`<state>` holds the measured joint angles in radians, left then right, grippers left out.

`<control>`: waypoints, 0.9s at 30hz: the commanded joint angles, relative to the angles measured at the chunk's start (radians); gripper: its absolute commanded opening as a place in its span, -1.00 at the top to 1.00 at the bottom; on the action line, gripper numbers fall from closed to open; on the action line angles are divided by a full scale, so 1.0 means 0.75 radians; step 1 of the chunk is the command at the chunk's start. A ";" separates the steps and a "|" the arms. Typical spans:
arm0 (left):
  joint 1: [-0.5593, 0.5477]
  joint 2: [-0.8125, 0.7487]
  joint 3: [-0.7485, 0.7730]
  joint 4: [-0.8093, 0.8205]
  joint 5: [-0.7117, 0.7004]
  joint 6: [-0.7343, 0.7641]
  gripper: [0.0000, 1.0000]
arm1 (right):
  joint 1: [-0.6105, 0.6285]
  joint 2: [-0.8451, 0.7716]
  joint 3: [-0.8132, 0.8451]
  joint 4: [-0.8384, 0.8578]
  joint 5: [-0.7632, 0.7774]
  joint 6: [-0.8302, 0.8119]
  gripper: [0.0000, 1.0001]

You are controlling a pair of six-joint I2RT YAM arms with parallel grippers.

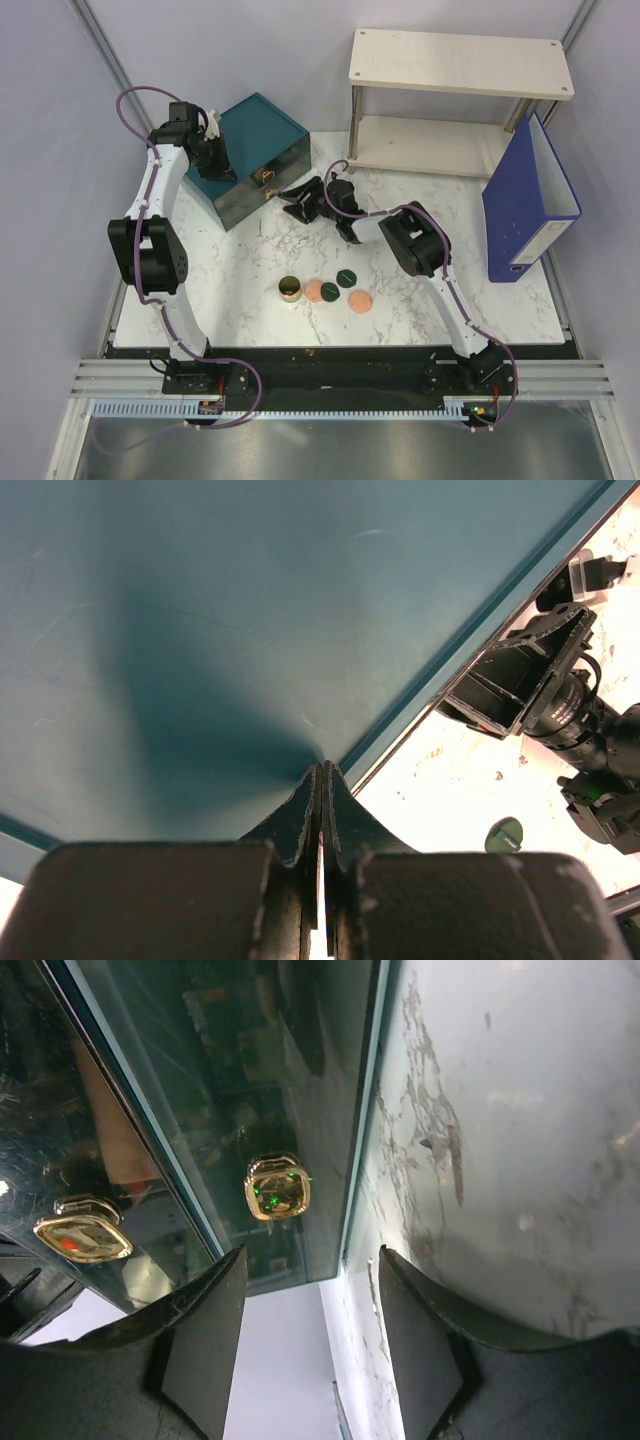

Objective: Organize the makeup

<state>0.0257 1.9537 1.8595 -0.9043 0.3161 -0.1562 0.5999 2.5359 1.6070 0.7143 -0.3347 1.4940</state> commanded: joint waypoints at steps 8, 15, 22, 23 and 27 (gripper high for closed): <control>-0.006 0.107 -0.082 -0.265 -0.121 0.057 0.96 | 0.028 0.153 0.168 0.040 0.035 0.131 -0.27; -0.006 0.107 -0.082 -0.265 -0.117 0.059 0.97 | 0.045 0.206 0.260 -0.032 0.043 0.133 -0.25; -0.006 0.105 -0.080 -0.265 -0.117 0.059 0.97 | 0.067 0.215 0.316 -0.179 0.082 0.090 0.03; -0.004 0.105 -0.080 -0.265 -0.117 0.059 0.97 | 0.071 0.212 0.314 -0.185 0.094 0.092 0.07; -0.006 0.105 -0.078 -0.265 -0.119 0.059 0.96 | 0.076 0.198 0.287 -0.220 0.142 0.090 0.16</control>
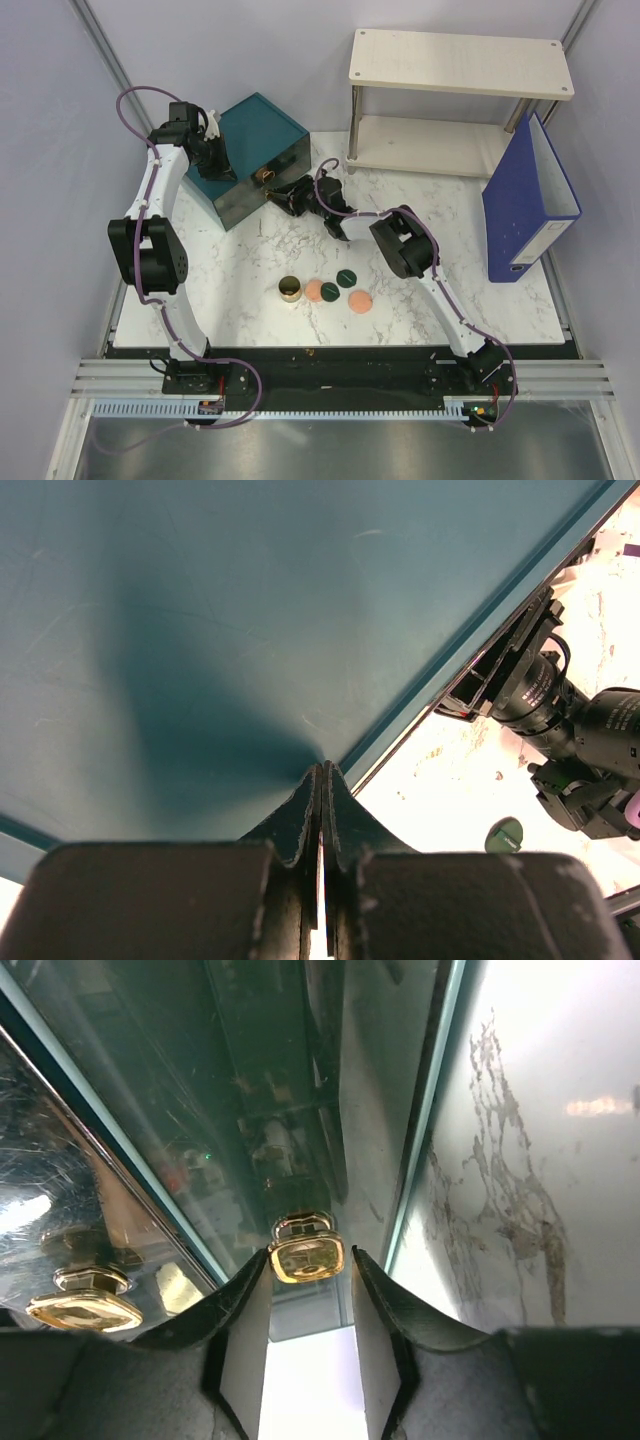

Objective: Organize the makeup

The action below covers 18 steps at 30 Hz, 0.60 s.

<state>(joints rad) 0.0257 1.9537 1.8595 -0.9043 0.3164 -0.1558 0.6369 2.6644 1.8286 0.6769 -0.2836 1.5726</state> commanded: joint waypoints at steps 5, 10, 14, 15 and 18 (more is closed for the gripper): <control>-0.006 0.103 -0.078 -0.269 -0.115 0.058 0.97 | 0.026 0.041 0.018 -0.203 0.100 -0.015 0.24; -0.004 0.103 -0.078 -0.269 -0.119 0.056 0.96 | 0.026 0.031 0.002 -0.213 0.094 -0.021 1.00; -0.004 0.103 -0.076 -0.271 -0.121 0.056 0.96 | 0.014 -0.018 -0.057 -0.244 0.094 -0.066 1.00; -0.004 0.103 -0.078 -0.271 -0.119 0.056 0.96 | 0.012 -0.028 -0.094 -0.238 0.096 -0.076 1.00; -0.006 0.103 -0.078 -0.271 -0.121 0.056 0.96 | 0.002 -0.051 -0.133 -0.224 0.088 -0.098 1.00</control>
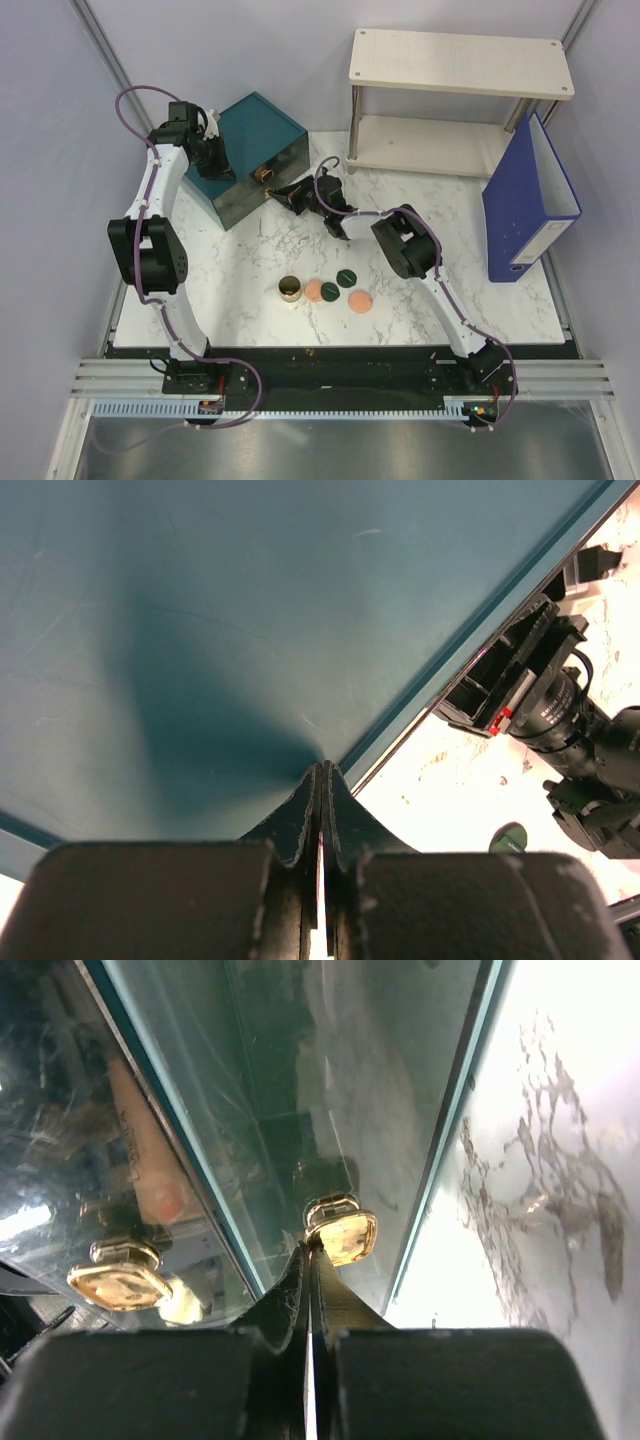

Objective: Organize the makeup

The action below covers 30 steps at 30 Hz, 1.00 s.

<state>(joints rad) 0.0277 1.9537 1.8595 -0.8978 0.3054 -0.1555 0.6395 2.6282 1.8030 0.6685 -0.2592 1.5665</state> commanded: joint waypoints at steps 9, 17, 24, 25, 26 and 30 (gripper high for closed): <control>-0.006 0.107 -0.076 -0.278 -0.100 0.054 0.96 | -0.006 0.016 -0.048 -0.149 0.010 -0.095 -0.03; -0.006 0.105 -0.076 -0.280 -0.100 0.054 0.96 | 0.000 0.040 -0.015 -0.184 0.057 -0.105 -0.26; -0.006 0.107 -0.078 -0.280 -0.092 0.052 0.97 | 0.019 0.077 0.005 -0.102 0.135 -0.033 -0.31; -0.008 0.105 -0.078 -0.280 -0.092 0.052 0.96 | 0.021 0.093 0.013 -0.098 0.153 -0.023 -0.27; -0.008 0.105 -0.078 -0.278 -0.094 0.052 0.96 | 0.023 0.104 0.042 -0.098 0.155 -0.017 -0.25; -0.006 0.107 -0.078 -0.278 -0.092 0.052 0.96 | 0.029 0.147 0.144 -0.212 0.159 -0.035 -0.14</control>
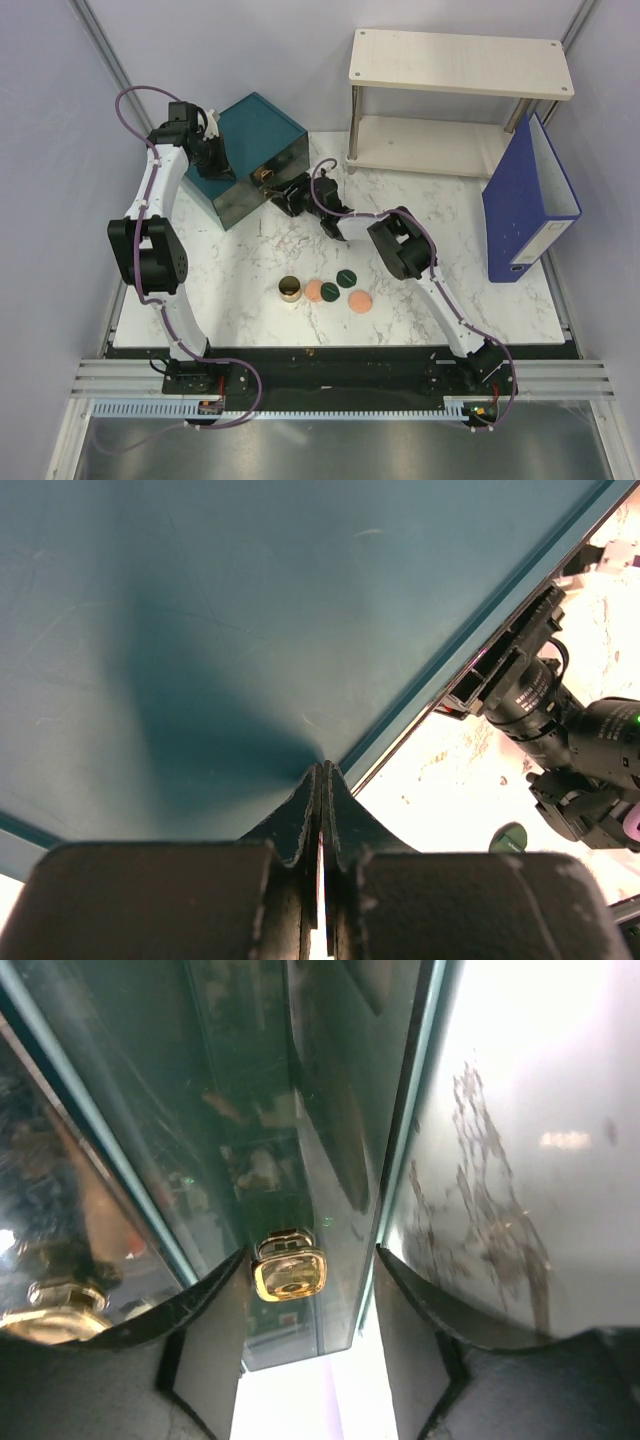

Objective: Organize the makeup

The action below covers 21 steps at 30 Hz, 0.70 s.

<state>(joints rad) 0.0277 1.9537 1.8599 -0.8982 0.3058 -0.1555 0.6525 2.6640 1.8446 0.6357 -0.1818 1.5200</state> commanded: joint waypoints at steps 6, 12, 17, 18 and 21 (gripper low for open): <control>-0.008 0.109 -0.075 -0.279 -0.095 0.052 0.96 | 0.026 0.083 0.116 -0.287 0.097 -0.018 0.17; -0.006 0.113 -0.073 -0.279 -0.097 0.052 0.97 | 0.024 0.017 0.042 -0.346 0.095 -0.073 0.59; -0.008 0.113 -0.073 -0.279 -0.099 0.054 0.97 | 0.005 -0.054 0.013 -0.487 0.071 -0.231 0.78; -0.008 0.113 -0.070 -0.277 -0.097 0.052 0.96 | 0.001 -0.069 0.013 -0.528 0.054 -0.275 0.78; -0.008 0.117 -0.066 -0.279 -0.097 0.052 0.97 | -0.019 -0.114 -0.007 -0.622 0.007 -0.341 0.84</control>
<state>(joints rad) 0.0277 1.9537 1.8599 -0.8959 0.3008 -0.1555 0.6514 2.6152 1.8923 0.4419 -0.1741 1.4162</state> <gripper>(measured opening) 0.022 0.367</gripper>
